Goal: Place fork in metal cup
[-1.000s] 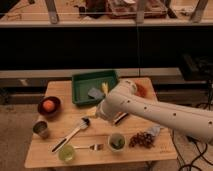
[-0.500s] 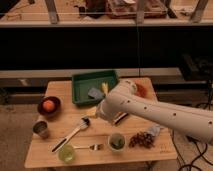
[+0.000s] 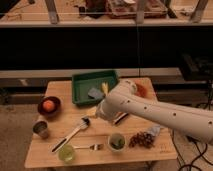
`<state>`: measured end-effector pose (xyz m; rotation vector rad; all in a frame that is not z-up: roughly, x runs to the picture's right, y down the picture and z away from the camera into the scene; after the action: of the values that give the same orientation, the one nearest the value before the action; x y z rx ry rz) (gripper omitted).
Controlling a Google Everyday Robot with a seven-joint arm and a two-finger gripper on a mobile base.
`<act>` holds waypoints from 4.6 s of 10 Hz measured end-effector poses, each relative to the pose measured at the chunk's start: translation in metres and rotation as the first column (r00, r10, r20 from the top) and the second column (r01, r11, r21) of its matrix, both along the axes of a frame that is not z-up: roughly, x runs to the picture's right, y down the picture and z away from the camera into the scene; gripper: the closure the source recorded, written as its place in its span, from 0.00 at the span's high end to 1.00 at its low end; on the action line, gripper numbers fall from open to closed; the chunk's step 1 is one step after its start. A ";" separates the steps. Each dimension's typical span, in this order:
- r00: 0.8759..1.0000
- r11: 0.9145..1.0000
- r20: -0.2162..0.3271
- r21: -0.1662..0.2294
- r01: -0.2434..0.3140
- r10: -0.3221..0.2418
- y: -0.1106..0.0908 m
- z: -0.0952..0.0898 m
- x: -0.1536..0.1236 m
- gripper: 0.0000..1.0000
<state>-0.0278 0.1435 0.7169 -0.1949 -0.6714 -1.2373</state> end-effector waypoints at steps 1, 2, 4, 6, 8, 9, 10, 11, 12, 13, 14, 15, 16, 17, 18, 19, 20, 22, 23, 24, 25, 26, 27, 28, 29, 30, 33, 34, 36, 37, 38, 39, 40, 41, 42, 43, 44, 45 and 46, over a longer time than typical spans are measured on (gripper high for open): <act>1.000 1.000 -0.003 -0.013 -0.010 0.010 -0.001 0.002 0.001 0.80; 0.999 0.997 -0.027 -0.057 -0.044 0.042 -0.002 0.010 0.003 0.80; 0.968 0.970 -0.206 -0.168 -0.177 0.142 -0.014 0.029 0.009 0.80; 0.908 0.926 -0.355 -0.215 -0.311 0.222 -0.026 0.041 0.018 0.80; 0.871 0.901 -0.424 -0.227 -0.369 0.249 -0.031 0.046 0.021 0.80; 0.865 0.900 -0.434 -0.225 -0.374 0.251 -0.031 0.046 0.022 0.80; 0.864 0.903 -0.436 -0.215 -0.372 0.251 -0.030 0.043 0.022 0.80; 0.852 0.902 -0.452 -0.197 -0.384 0.264 -0.031 0.039 0.018 0.80; 0.827 0.894 -0.480 -0.170 -0.416 0.293 -0.028 0.031 0.007 0.80; 0.795 0.877 -0.505 -0.140 -0.460 0.336 -0.021 0.021 -0.010 0.80; 0.767 0.860 -0.526 -0.122 -0.495 0.367 -0.014 0.014 -0.021 0.80; 0.737 0.844 -0.558 -0.116 -0.524 0.381 -0.005 0.011 -0.029 0.80; 0.709 0.831 -0.596 -0.120 -0.544 0.378 0.001 0.013 -0.035 0.80; 0.664 0.806 -0.649 -0.131 -0.578 0.371 0.008 0.017 -0.034 0.80; 0.638 0.790 -0.675 -0.132 -0.599 0.371 0.013 0.019 -0.033 0.80; 0.609 0.776 -0.703 -0.129 -0.618 0.368 0.025 0.018 -0.030 0.80; 0.592 0.766 -0.716 -0.126 -0.630 0.369 0.035 0.017 -0.028 0.80; 0.568 0.750 -0.723 -0.105 -0.653 0.393 0.053 0.012 -0.026 0.80; 0.562 0.738 -0.717 -0.098 -0.668 0.413 0.062 0.011 -0.027 0.80; 0.564 0.730 -0.707 -0.098 -0.676 0.427 0.068 0.015 -0.030 0.80; 0.564 0.722 -0.703 -0.103 -0.685 0.434 0.073 0.017 -0.034 0.80; 0.559 0.710 -0.699 -0.103 -0.697 0.447 0.081 0.021 -0.039 0.80; 0.552 0.697 -0.699 -0.107 -0.709 0.455 0.086 0.023 -0.043 0.80; 0.544 0.682 -0.699 -0.110 -0.723 0.464 0.092 0.028 -0.043 0.80; 0.534 0.672 -0.701 -0.106 -0.733 0.472 0.099 0.034 -0.042 0.80; 0.528 0.665 -0.707 -0.108 -0.739 0.471 0.106 0.039 -0.043 0.80; 0.518 0.660 -0.716 -0.106 -0.743 0.468 0.123 0.048 -0.048 0.80; 0.521 0.663 -0.715 -0.106 -0.741 0.467 0.126 0.049 -0.051 0.80; 0.533 0.667 -0.701 -0.108 -0.737 0.475 0.131 0.049 -0.058 0.80; 0.537 0.667 -0.691 -0.107 -0.738 0.484 0.133 0.048 -0.059 0.80; 0.542 0.667 -0.685 -0.109 -0.737 0.486 0.135 0.048 -0.061 0.80; 0.555 0.674 -0.675 -0.114 -0.730 0.487 0.139 0.048 -0.066 0.78; 0.559 0.675 -0.671 -0.117 -0.728 0.487 0.140 0.048 -0.068 0.73; 0.561 0.677 -0.670 -0.117 -0.727 0.486 0.142 0.050 -0.068 0.63; 0.563 0.678 -0.670 -0.120 -0.725 0.483 0.145 0.051 -0.070 0.56; 0.567 0.680 -0.669 -0.125 -0.723 0.480 0.148 0.052 -0.072 0.54; 0.567 0.678 -0.670 -0.127 -0.724 0.480 0.149 0.054 -0.072 0.54; 0.566 0.676 -0.672 -0.132 -0.725 0.477 0.150 0.055 -0.071 0.54; 0.566 0.673 -0.675 -0.138 -0.727 0.473 0.152 0.057 -0.071 0.54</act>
<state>-0.0984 0.2954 0.7740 -0.6165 -0.3657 -0.2744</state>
